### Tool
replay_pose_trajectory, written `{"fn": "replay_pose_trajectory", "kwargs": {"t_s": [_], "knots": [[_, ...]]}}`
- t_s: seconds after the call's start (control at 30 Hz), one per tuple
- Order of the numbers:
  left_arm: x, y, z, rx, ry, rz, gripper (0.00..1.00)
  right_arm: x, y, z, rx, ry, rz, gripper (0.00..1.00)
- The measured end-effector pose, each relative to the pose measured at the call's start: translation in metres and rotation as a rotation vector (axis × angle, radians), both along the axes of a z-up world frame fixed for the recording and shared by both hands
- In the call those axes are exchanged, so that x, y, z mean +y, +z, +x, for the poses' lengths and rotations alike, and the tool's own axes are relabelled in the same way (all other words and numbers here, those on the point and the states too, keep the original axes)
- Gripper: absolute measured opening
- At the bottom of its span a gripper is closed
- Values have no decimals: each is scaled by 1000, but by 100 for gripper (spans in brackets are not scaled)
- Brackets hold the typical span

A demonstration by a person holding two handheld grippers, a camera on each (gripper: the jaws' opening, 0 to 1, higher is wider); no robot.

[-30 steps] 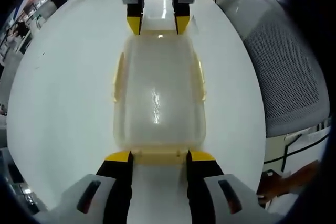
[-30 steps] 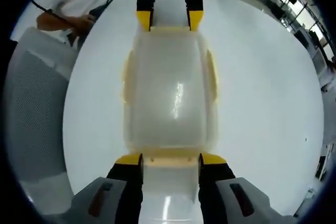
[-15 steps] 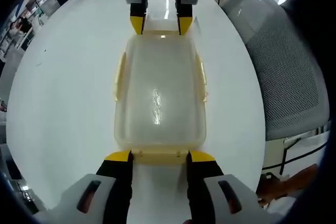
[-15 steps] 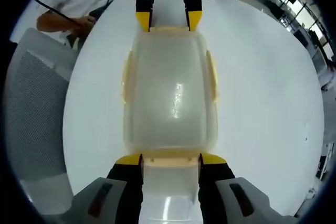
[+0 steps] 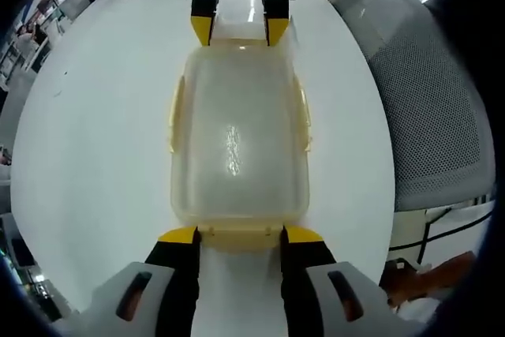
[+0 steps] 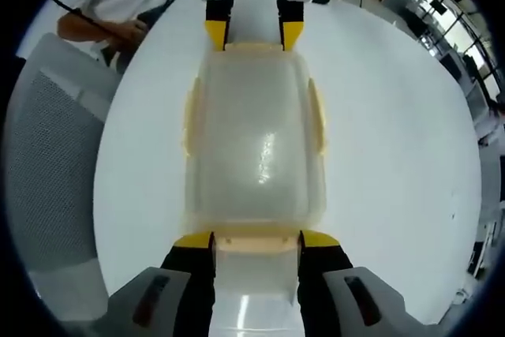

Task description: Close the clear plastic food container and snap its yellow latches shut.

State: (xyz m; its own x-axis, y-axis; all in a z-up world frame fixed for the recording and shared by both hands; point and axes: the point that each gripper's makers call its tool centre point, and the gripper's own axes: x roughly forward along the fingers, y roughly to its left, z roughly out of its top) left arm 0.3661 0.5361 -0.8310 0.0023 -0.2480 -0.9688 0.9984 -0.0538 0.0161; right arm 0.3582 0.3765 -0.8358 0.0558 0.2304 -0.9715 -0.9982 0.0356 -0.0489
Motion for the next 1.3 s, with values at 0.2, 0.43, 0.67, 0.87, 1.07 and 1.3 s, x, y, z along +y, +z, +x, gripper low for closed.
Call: {"fn": "replay_pose_trajectory", "kwargs": {"t_s": [0.2,0.43,0.67,0.87,1.07,1.3], "knots": [[-6,5,-6,12,-12,-17,39,-7,4,-9,27,-12,-6,39],[-8,15,-11,20,-14,-33,39,-8,19,-15,40,-18,10,39],[-11,26,-14,28,-14,-45,39,-11,30,-18,43,-15,8,39],[-15,36,-11,22,-24,-45,39,-15,44,-17,46,-25,9,39],[-22,51,-5,12,-37,-52,39,-21,56,-13,36,-36,1,39],[-23,62,1,4,-53,-47,39,-22,64,-8,40,-54,15,39]]}}
